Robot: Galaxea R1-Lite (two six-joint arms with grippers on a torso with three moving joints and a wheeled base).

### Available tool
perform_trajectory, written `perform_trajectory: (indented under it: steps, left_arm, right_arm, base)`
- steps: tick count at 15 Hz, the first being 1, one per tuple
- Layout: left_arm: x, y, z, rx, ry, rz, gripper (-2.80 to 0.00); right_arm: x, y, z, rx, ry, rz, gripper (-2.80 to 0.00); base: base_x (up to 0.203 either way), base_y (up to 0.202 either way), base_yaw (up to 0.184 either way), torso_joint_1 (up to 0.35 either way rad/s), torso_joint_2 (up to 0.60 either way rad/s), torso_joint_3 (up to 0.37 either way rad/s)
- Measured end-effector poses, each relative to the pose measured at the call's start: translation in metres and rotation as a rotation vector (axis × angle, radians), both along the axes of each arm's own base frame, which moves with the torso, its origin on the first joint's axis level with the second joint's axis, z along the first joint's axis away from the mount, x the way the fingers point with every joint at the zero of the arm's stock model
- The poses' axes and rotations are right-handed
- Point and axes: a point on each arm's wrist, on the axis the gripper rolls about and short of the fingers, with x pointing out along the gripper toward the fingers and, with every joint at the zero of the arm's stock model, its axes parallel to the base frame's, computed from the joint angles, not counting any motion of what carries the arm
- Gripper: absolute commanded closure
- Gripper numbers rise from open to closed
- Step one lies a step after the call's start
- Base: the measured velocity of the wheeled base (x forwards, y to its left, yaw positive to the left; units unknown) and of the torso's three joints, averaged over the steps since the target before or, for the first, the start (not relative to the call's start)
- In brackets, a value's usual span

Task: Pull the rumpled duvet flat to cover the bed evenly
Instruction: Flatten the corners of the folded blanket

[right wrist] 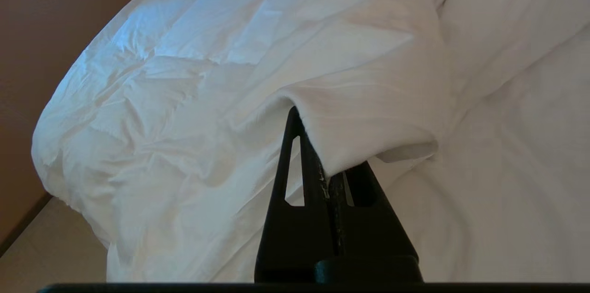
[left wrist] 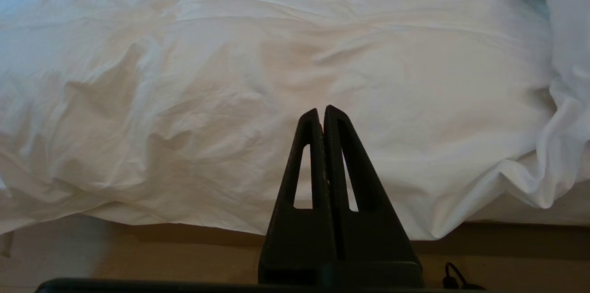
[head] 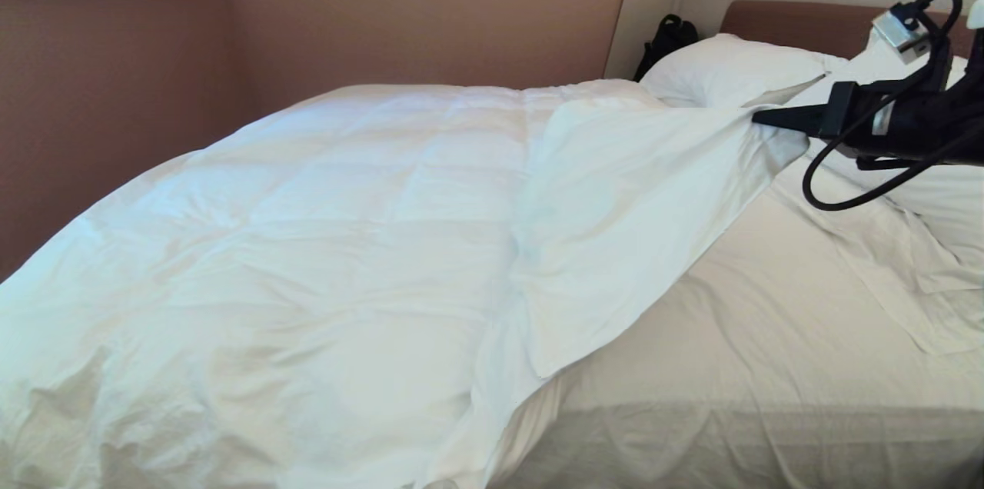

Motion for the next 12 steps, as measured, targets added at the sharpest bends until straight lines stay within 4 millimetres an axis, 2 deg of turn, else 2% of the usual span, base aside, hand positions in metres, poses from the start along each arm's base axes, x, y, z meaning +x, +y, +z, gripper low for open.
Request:
perform_trajectory:
  steps: [5,12]
  left_arm:
    - [0.0,0.0,0.0,0.0,0.0,0.0,0.0]
    - [0.0,0.0,0.0,0.0,0.0,0.0,0.0]
  right_arm:
    - [-0.025,-0.001,0.008,-0.041,-0.05,-0.026,0.0]
    - [-0.043,-0.003,0.012,-0.154,-0.119,-0.102,0.0]
  base:
    - [0.0,0.0,0.0,0.0,0.0,0.0]
    - [0.0,0.0,0.0,0.0,0.0,0.0]
